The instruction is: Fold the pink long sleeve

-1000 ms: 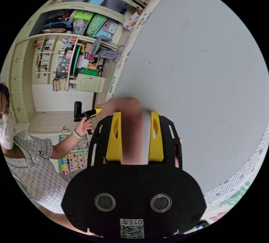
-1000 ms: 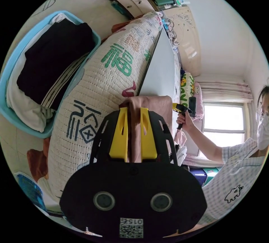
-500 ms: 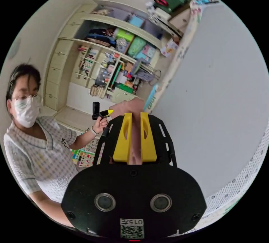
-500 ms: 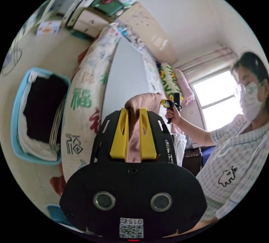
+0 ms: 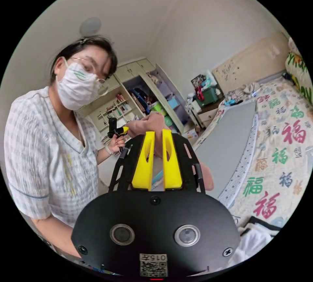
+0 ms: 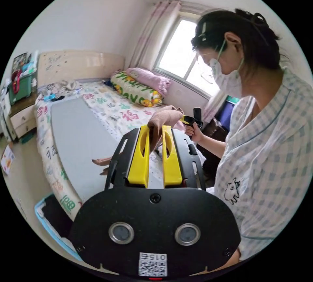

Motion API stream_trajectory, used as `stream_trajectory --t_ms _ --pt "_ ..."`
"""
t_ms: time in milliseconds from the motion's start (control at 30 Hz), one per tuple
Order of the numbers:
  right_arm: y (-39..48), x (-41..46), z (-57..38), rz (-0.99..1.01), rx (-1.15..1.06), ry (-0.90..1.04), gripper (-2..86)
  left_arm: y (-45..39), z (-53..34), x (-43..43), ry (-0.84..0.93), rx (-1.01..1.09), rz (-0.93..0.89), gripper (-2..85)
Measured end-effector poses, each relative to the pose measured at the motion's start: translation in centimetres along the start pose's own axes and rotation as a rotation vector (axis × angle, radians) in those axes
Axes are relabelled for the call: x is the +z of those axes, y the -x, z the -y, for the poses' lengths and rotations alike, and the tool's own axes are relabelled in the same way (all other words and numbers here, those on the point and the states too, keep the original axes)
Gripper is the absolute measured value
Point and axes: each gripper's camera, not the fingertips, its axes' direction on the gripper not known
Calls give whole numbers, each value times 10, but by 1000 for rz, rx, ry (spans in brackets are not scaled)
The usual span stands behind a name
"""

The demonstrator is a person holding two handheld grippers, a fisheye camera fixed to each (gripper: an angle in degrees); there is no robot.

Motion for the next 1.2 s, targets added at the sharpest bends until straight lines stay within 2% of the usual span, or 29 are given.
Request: stream_trajectory --t_ms 233,300,400,533,700,800,967,1200 --pt "-115 86 88 -441 56 74 65 196 66 -114 -34 83 -262 23" --pt "-148 131 111 -610 -14 91 64 250 88 -143 -39 160 -379 22" --pt "-181 197 129 -694 -152 136 64 280 109 -166 -1 292 -530 21" --pt "-212 278 139 -582 -270 245 62 247 115 -171 150 430 -649 20" --pt "-229 371 153 -369 -467 314 59 127 100 -149 239 614 -633 18" --pt "-245 392 176 -276 -476 342 55 93 125 -122 291 608 -622 17" --pt "-287 425 207 -219 -480 429 49 91 155 -90 417 612 -621 16" --pt "-368 467 265 -92 -409 577 60 132 183 -78 422 580 -625 32"
